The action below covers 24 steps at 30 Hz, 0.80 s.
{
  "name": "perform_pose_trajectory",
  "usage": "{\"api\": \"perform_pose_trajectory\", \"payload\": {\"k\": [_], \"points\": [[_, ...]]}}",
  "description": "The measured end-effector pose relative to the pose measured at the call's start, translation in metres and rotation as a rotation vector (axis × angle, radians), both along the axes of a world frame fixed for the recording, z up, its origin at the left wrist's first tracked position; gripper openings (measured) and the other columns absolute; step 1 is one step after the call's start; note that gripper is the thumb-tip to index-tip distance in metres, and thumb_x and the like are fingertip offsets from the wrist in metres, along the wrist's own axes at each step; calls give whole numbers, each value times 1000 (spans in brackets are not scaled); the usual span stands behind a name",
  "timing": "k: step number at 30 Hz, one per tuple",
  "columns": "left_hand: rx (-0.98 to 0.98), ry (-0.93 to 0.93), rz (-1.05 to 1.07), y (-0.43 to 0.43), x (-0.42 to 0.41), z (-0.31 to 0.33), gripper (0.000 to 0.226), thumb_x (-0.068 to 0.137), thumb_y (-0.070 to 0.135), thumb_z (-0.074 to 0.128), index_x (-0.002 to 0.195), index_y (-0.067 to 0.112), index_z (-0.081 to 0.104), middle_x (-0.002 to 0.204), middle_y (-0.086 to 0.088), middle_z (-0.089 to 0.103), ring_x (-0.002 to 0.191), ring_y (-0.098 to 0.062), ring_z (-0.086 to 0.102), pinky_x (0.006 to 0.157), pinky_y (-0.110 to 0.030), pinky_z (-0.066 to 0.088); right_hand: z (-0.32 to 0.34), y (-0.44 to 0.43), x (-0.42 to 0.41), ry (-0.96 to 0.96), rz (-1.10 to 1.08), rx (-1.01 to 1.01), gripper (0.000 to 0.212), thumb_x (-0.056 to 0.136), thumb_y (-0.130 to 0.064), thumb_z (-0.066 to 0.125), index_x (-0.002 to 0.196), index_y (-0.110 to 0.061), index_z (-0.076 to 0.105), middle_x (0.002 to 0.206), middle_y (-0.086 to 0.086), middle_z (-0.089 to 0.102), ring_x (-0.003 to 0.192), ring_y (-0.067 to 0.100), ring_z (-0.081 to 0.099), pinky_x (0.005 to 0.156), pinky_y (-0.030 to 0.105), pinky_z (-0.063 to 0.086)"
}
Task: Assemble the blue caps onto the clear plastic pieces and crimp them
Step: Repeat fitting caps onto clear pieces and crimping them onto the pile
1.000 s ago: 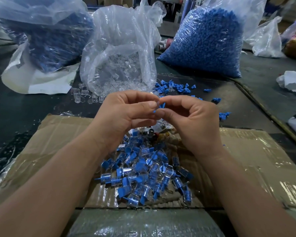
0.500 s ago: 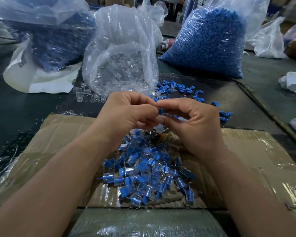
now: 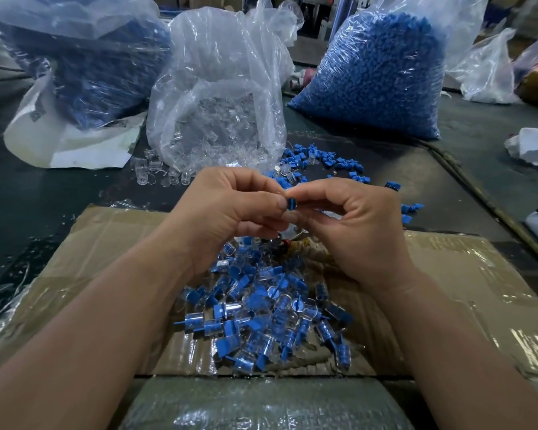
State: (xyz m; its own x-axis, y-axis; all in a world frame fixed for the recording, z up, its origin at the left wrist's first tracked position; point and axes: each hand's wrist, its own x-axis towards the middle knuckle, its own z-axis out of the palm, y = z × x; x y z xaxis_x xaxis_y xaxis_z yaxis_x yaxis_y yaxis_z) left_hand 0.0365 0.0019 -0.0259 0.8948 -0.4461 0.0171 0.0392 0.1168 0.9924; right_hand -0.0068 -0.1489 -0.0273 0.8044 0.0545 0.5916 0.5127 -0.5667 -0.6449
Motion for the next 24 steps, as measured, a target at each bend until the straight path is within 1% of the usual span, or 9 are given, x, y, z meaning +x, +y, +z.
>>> {"api": "perform_pose_trajectory", "payload": {"k": [8,10,13,14,16,18,19,21,24], "points": [[30,-31,5,0,1,-1,7,53,12,68,60,11,67,62,-11,68,55,-18,66,48,-19,52,0,0,0,-16,0,-61,30,71,-12,75,97,-20,63,87,-13,63,87,3,63,78,15,51],[25,-26,9,1,2,-1,8,53,13,68,61,11,67,62,-11,68,55,-18,66,49,-20,52,3,-3,0,28,10,-66,29,70,-20,75,96,-23,64,88,-12,65,86,3,64,78,14,51],[-25,34,63,6,8,-1,18,54,13,67,70,6,63,59,-7,66,54,-17,65,48,-20,52,12,-20,0,243,-65,-46,31,57,-46,68,87,-39,61,82,-21,63,81,-4,62,73,8,49],[-55,59,91,8,11,-1,21,55,13,66,73,4,61,58,-5,66,54,-17,65,47,-20,52,14,-29,-1,323,-103,-58,33,52,-51,66,83,-41,61,79,-21,63,78,-6,62,69,8,48],[-115,98,144,10,15,0,23,55,12,66,76,3,60,58,-4,65,54,-17,65,46,-19,52,18,-46,-3,479,-151,-146,45,41,-61,63,81,-41,61,80,-22,62,75,-8,59,64,10,45],[-149,119,167,10,15,0,24,55,12,66,77,4,60,57,-3,65,54,-16,65,46,-20,52,20,-54,-5,674,-134,-269,60,32,-69,61,86,-45,58,90,-26,58,79,-8,55,66,15,38],[-156,124,169,10,15,1,24,54,12,66,77,4,60,57,-3,65,54,-16,65,46,-19,52,20,-55,-5,769,-113,-348,63,30,-70,62,89,-47,55,96,-27,55,84,-8,53,68,16,35],[-163,133,169,10,15,1,24,54,12,67,76,5,61,57,-3,65,53,-15,65,45,-19,52,17,-52,-3,872,-85,-495,60,37,-63,71,91,-51,49,103,-25,49,94,-2,48,72,19,34],[-173,140,170,10,15,1,24,52,13,67,74,6,61,57,-2,65,53,-15,65,44,-19,51,11,-49,0,839,-107,-577,61,51,-48,82,98,-51,43,99,-28,41,97,2,42,80,24,34]]}}
